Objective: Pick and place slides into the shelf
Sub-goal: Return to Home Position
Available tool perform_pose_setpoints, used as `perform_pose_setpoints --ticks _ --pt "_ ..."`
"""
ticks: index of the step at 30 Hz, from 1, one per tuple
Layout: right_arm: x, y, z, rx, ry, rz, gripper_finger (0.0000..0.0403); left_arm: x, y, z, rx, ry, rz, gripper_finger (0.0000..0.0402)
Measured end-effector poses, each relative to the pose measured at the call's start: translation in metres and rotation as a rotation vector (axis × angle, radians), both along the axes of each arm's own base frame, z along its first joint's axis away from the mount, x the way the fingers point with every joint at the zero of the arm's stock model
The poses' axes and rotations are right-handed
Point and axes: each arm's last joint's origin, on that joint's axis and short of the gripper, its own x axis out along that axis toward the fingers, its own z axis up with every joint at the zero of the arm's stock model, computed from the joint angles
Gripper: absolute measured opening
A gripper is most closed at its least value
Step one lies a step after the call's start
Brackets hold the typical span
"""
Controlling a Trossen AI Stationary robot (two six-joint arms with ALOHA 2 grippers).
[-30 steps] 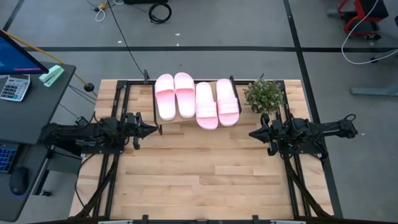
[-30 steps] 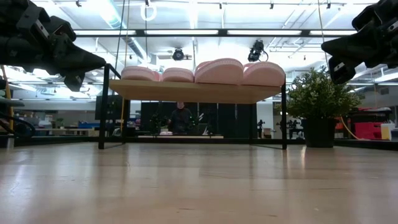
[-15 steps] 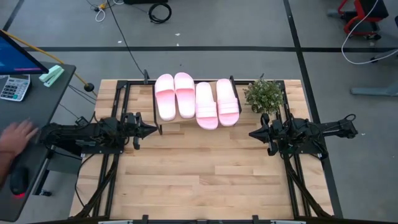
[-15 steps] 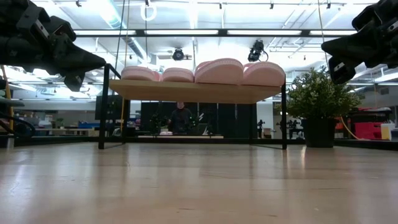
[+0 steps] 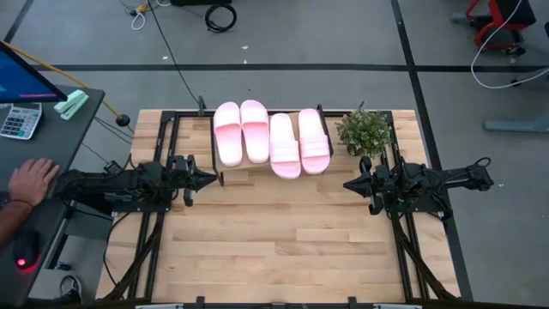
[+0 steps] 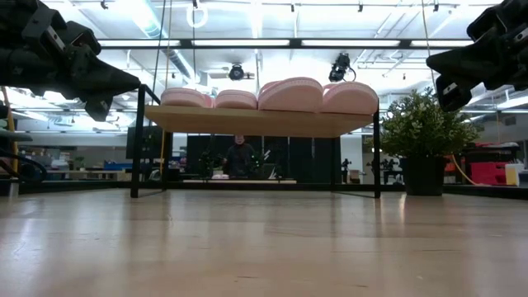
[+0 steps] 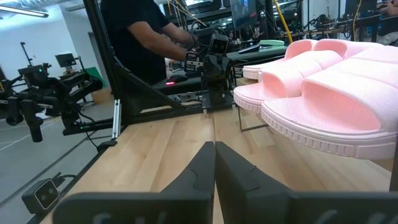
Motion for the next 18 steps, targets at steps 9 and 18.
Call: perform_pose_setpoints --ticks 9,18 --pt "0.0 0.0 0.0 0.0 0.0 0.0 0.0018 0.0 0.0 0.0 0.0 0.0 0.0 0.0022" --pt "0.0 0.0 0.0 0.0 0.0 0.0 0.0018 0.0 0.0 0.0 0.0 0.0 0.0 0.0032"
